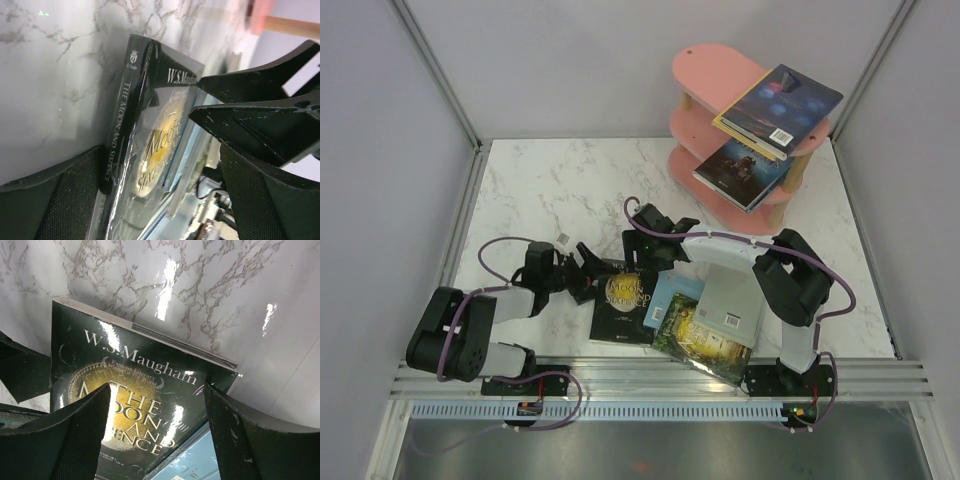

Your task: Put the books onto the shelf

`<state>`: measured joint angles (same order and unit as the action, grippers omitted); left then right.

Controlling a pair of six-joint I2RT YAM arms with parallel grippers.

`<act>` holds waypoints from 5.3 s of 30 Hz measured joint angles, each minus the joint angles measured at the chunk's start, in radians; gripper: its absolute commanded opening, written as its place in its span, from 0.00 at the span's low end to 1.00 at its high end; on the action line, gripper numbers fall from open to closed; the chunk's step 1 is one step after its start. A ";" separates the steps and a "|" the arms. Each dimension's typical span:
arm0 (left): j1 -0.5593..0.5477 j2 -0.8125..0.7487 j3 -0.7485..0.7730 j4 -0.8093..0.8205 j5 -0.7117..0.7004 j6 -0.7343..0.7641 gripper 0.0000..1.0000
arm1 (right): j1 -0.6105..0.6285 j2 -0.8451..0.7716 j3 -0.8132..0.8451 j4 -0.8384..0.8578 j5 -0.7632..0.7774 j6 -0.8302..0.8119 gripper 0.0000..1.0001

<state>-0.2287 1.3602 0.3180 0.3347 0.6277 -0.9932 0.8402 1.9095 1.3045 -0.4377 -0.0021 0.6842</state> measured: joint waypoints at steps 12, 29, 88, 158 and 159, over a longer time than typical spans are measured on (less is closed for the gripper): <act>-0.003 0.051 -0.100 0.306 0.084 -0.186 0.32 | -0.008 -0.086 -0.122 0.109 0.005 0.038 0.79; 0.056 0.016 -0.045 0.351 0.216 -0.188 0.02 | 0.009 -0.365 -0.108 0.057 -0.218 0.053 0.98; 0.183 -0.183 0.348 0.941 0.415 -0.946 0.02 | -0.027 -0.863 -0.274 0.517 -0.397 0.378 0.50; 0.272 -0.455 0.256 0.229 0.211 -0.673 0.02 | -0.070 -0.653 -0.092 0.443 -0.032 0.507 0.00; 0.271 -0.453 0.255 0.249 0.206 -0.683 0.02 | -0.070 -0.653 -0.092 0.448 -0.032 0.509 0.00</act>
<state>0.0425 0.9070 0.5728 0.5842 0.8341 -1.6764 0.7704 1.2568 1.2121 0.0101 -0.0338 1.1934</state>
